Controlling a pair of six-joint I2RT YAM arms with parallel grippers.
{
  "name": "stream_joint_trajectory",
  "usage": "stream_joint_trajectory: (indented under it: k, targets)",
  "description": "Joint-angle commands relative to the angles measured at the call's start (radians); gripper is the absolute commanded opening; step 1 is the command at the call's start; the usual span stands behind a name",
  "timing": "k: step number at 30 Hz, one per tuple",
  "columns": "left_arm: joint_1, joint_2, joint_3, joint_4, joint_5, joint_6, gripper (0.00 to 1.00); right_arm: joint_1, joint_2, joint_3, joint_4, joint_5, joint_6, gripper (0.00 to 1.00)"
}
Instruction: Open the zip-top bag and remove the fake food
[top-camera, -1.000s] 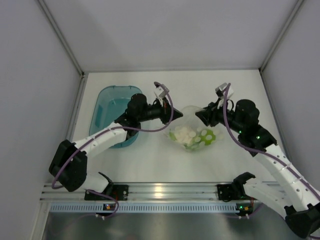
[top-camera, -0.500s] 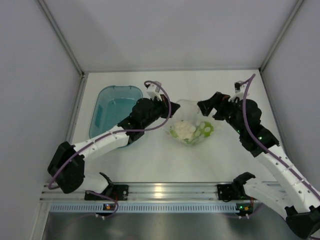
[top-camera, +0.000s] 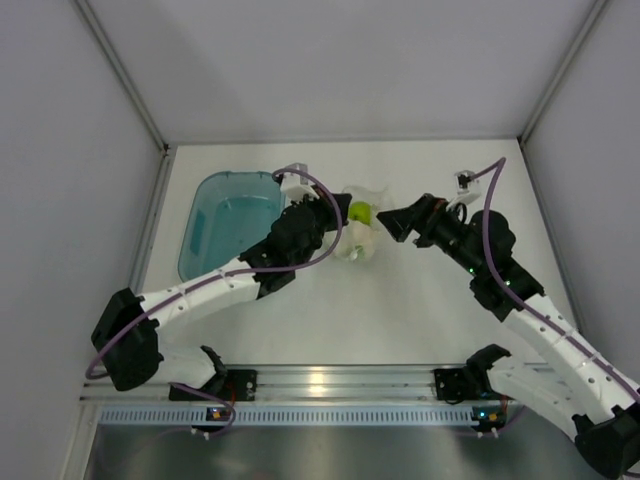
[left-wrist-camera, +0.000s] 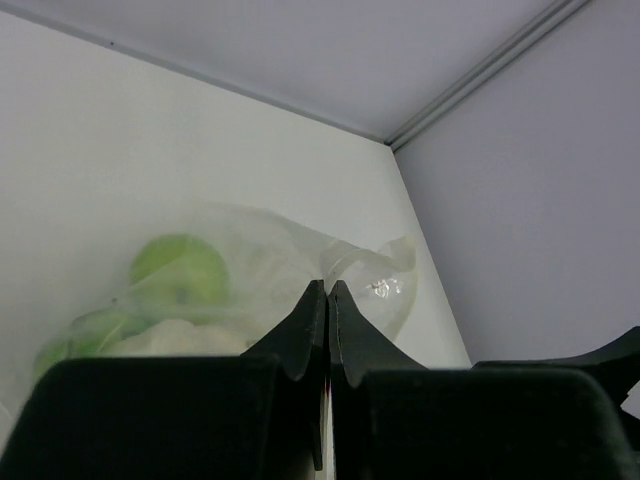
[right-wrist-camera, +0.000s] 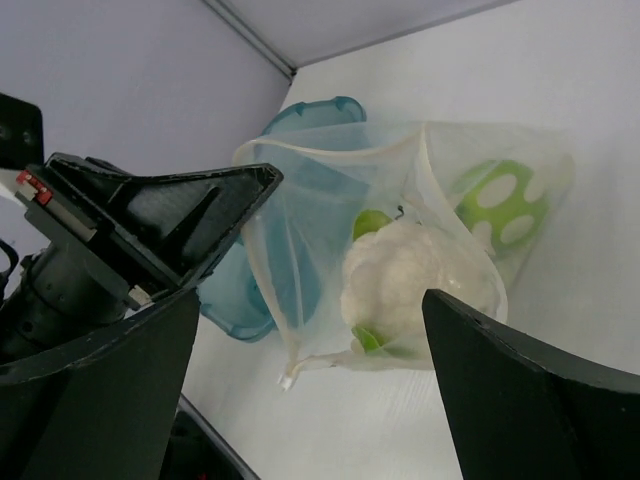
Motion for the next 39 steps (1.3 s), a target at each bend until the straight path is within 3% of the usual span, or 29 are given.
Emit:
stream_joint_trajectory:
  k: [1,3,6,10,16,22,25,26,28,29,33,39]
  targets:
    - [-0.023,0.003,0.036,0.061,-0.127,-0.052,0.0,0.012,0.029,0.003,0.063,0.013,0.056,0.94]
    - [-0.027,0.009,0.022,0.063,-0.133,-0.069,0.0,0.018,0.07,0.063,-0.107,0.16,0.042,0.89]
    - [-0.029,0.025,0.021,0.063,-0.13,-0.078,0.0,0.024,0.107,0.058,-0.148,0.242,0.021,0.89]
    - [-0.029,0.034,0.011,0.063,-0.136,-0.112,0.0,0.023,0.197,-0.009,-0.002,0.135,0.007,0.82]
    - [-0.031,0.032,0.008,0.063,-0.127,-0.147,0.0,0.023,0.325,-0.034,0.093,0.133,0.007,0.8]
    - [-0.031,0.015,-0.008,0.063,-0.139,-0.177,0.0,0.023,0.378,-0.124,0.234,0.103,0.051,0.7]
    - [-0.032,0.005,-0.021,0.063,-0.139,-0.19,0.0,0.009,0.404,-0.146,0.291,0.078,0.085,0.53]
    - [-0.031,0.003,-0.021,0.063,-0.141,-0.189,0.0,-0.003,0.408,-0.15,0.303,0.077,0.09,0.31]
    - [-0.032,0.005,-0.019,0.063,-0.144,-0.175,0.0,-0.006,0.405,-0.156,0.308,0.08,0.081,0.19]
    - [-0.032,0.006,-0.019,0.063,-0.15,-0.169,0.0,-0.005,0.402,-0.153,0.302,0.084,0.077,0.03]
    - [-0.024,0.012,-0.012,0.061,-0.161,-0.108,0.0,-0.006,0.36,-0.083,0.103,0.184,-0.014,0.0]
    - [0.049,0.015,-0.019,-0.003,-0.072,-0.075,0.0,-0.009,0.279,0.106,-0.345,0.519,-0.298,0.0]
